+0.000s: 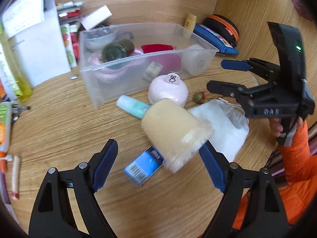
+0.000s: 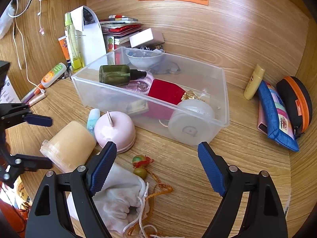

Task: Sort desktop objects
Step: 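Grasp the cream jar with the left gripper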

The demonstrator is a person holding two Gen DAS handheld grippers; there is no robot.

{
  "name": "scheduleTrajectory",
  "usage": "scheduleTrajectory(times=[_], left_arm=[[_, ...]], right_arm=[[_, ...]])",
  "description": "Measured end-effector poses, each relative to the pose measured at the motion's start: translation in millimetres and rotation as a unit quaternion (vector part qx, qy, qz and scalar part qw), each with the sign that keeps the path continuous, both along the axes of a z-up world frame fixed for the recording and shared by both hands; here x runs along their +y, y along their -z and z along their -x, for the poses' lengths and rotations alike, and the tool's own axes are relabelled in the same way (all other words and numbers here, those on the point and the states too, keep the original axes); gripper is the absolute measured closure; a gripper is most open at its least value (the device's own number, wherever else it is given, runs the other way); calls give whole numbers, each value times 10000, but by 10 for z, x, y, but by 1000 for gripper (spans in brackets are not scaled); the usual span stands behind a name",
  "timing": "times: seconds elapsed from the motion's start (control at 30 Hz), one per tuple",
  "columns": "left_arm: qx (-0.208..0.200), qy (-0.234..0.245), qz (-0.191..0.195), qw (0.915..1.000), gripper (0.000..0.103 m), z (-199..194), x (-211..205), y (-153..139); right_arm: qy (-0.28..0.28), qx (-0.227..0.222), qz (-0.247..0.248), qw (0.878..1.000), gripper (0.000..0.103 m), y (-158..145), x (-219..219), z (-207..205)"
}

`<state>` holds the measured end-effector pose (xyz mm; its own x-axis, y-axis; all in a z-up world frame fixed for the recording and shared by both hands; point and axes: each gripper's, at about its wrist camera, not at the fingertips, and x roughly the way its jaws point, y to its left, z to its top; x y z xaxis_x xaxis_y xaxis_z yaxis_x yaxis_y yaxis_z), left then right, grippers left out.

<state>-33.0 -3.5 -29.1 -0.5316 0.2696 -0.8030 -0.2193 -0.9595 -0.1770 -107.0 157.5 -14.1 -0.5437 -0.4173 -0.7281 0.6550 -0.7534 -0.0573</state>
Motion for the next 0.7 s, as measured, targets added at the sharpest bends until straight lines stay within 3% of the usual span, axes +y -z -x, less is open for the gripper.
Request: scheduleTrajectory(times=[0.1,0.5,0.7], left_arm=[[-109,172,-147,9997,17,99,55,23],[54,187,35,9998,17,336,177,82],[505,46,145,9986,33,206,116,2]], right_arm=[[1,-20,-29,10000,21,12,14,2],[65,-94,-53,9999,21,53,46,51],[-57,-222,-96,9997,21,98,-73,98]])
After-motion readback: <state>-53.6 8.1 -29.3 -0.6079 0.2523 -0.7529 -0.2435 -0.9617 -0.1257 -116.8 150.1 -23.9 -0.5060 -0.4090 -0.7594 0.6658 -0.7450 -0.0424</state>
